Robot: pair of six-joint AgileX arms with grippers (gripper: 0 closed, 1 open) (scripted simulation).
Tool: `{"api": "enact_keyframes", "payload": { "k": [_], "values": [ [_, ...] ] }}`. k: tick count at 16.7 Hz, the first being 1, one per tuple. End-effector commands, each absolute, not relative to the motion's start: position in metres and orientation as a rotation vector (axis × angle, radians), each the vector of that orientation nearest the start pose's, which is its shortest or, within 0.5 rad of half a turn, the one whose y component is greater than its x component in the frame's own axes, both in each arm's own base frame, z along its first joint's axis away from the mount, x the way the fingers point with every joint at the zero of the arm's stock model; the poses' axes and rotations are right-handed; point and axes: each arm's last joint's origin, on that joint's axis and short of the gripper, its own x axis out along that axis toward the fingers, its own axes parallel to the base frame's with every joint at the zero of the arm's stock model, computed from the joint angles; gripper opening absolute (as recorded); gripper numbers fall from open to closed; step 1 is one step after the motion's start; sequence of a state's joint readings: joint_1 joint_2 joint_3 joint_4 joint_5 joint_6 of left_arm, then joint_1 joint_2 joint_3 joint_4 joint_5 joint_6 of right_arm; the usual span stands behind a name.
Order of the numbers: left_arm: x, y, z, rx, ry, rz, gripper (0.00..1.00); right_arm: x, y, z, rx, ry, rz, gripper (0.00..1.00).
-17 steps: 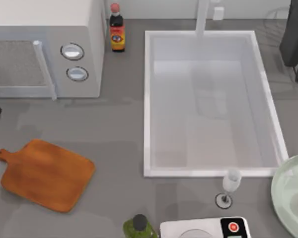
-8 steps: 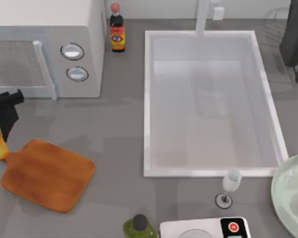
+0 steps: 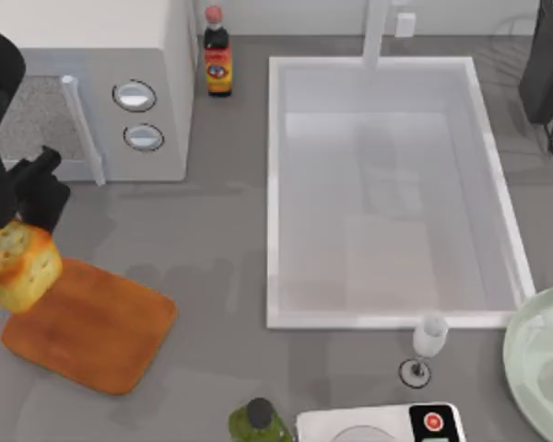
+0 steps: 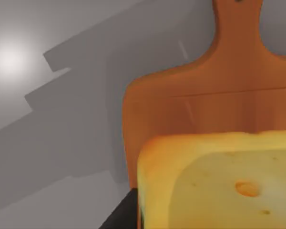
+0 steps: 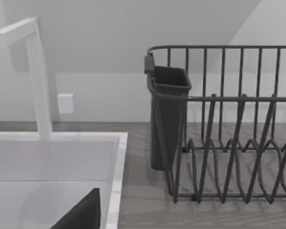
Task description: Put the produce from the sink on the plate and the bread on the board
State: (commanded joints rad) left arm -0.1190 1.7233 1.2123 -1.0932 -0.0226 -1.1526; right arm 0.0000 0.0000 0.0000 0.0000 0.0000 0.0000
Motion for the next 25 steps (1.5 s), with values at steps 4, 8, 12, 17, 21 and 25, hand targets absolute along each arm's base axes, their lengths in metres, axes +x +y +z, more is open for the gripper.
{"api": "enact_keyframes", "payload": {
  "k": [4,8,12,17,21,25],
  "values": [
    [0.300,-0.049,0.192,-0.963,1.327,1.018,0.00,0.106,-0.001,0.160,0.000,0.000,0.000,1.00],
    [0.297,-0.059,0.191,-1.096,1.242,1.135,0.00,0.106,-0.001,0.160,0.000,0.000,0.000,1.00],
    [0.296,-0.063,0.190,-1.140,1.213,1.174,0.00,0.106,-0.001,0.160,0.000,0.000,0.000,1.00],
    [0.297,-0.061,0.190,-1.140,1.214,1.177,0.00,0.106,-0.001,0.160,0.000,0.000,0.000,1.00],
    [0.297,-0.062,0.177,-1.139,1.214,1.175,0.00,0.106,-0.001,0.160,0.000,0.000,0.000,1.00],
    [0.297,-0.063,0.160,-1.145,1.208,1.165,0.00,0.106,-0.001,0.160,0.000,0.000,0.000,1.00]
  ]
}}
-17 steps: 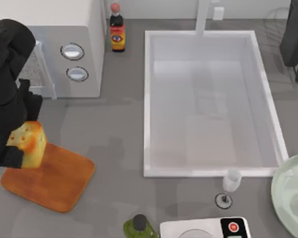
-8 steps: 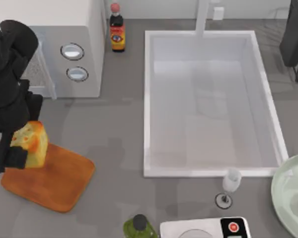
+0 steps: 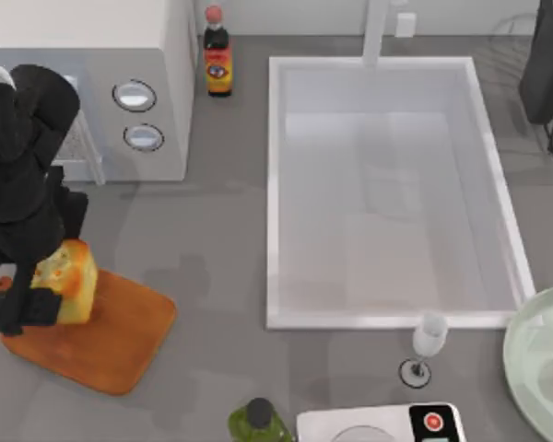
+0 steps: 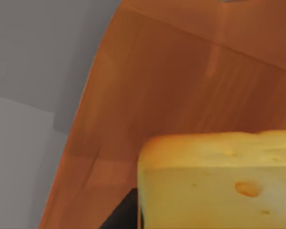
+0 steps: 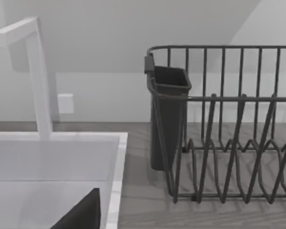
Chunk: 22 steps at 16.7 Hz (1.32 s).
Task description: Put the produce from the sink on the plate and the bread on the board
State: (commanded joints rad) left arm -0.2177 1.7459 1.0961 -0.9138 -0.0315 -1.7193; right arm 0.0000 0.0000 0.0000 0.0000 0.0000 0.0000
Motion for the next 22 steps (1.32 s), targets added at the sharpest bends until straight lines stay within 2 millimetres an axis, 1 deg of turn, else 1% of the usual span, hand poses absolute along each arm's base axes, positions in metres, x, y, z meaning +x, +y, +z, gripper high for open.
{"api": "enact_keyframes", "payload": {
  "k": [4,8,21,22],
  "values": [
    [0.296,-0.063,0.146,-1.140,1.212,1.173,0.00,0.106,-0.001,0.160,0.000,0.000,0.000,1.00],
    [0.296,-0.063,0.145,-1.140,1.213,1.174,0.00,0.106,-0.001,0.160,0.000,0.000,0.000,1.00],
    [0.296,-0.063,0.145,-1.140,1.213,1.174,0.98,0.106,-0.001,0.160,0.000,0.000,0.000,1.00],
    [0.296,-0.063,0.145,-1.140,1.213,1.174,1.00,0.106,-0.001,0.160,0.000,0.000,0.000,1.00]
  ]
}}
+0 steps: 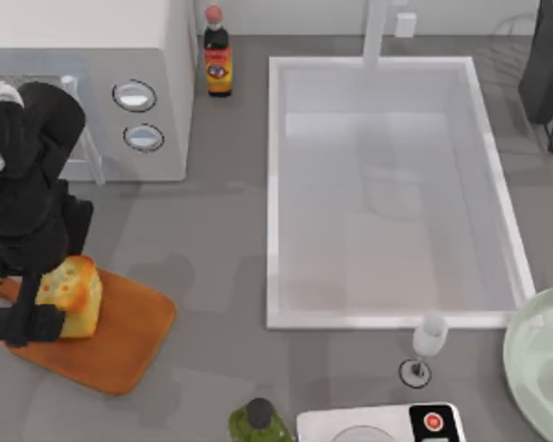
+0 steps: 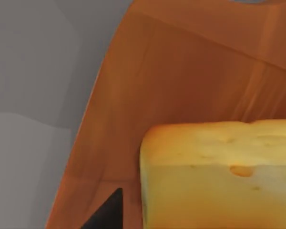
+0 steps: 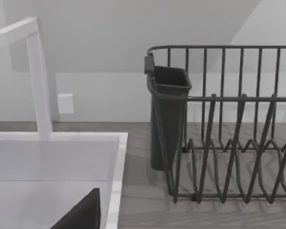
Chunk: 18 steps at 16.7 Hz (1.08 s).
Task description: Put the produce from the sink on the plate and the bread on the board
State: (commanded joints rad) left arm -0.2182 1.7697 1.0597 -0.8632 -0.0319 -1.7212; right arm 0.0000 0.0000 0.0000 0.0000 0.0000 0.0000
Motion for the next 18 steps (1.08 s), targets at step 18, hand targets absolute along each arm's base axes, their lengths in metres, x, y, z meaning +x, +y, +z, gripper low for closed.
{"api": "enact_keyframes", "payload": {
  "k": [18],
  "values": [
    [0.233,-0.044,0.193,-1.023,1.055,0.608,1.00,0.106,-0.001,0.160,0.000,0.000,0.000,1.00]
  ]
}}
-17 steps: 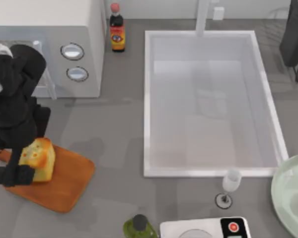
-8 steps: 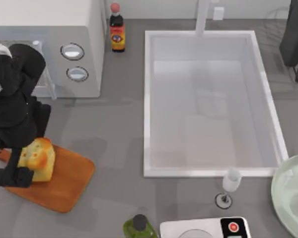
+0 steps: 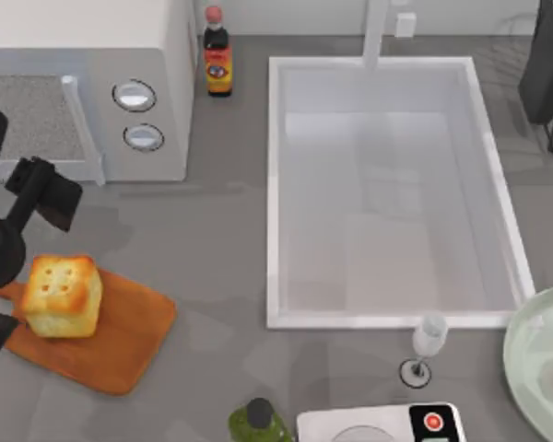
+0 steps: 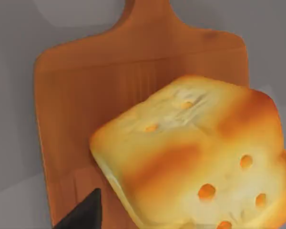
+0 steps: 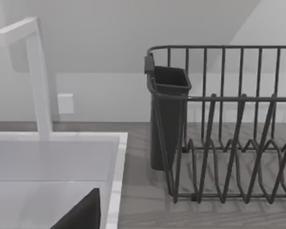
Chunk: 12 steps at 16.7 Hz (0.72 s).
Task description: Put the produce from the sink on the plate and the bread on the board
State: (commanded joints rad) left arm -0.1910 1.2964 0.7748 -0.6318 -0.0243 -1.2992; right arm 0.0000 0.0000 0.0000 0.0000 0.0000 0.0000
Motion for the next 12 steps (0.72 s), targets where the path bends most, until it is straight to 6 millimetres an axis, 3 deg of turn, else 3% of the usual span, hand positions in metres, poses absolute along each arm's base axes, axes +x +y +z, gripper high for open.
{"api": "enact_keyframes", "payload": {
  "k": [3,7,12],
  "values": [
    [0.186,-0.030,0.201,-0.853,0.885,0.325,1.00,0.106,-0.001,0.160,0.000,0.000,0.000,1.00],
    [0.135,-0.016,0.187,-0.517,0.568,0.055,1.00,0.106,-0.001,0.160,0.000,0.000,0.000,1.00],
    [0.110,-0.005,0.164,-0.149,0.179,-0.026,1.00,0.106,-0.001,0.160,0.000,0.000,0.000,1.00]
  ]
}}
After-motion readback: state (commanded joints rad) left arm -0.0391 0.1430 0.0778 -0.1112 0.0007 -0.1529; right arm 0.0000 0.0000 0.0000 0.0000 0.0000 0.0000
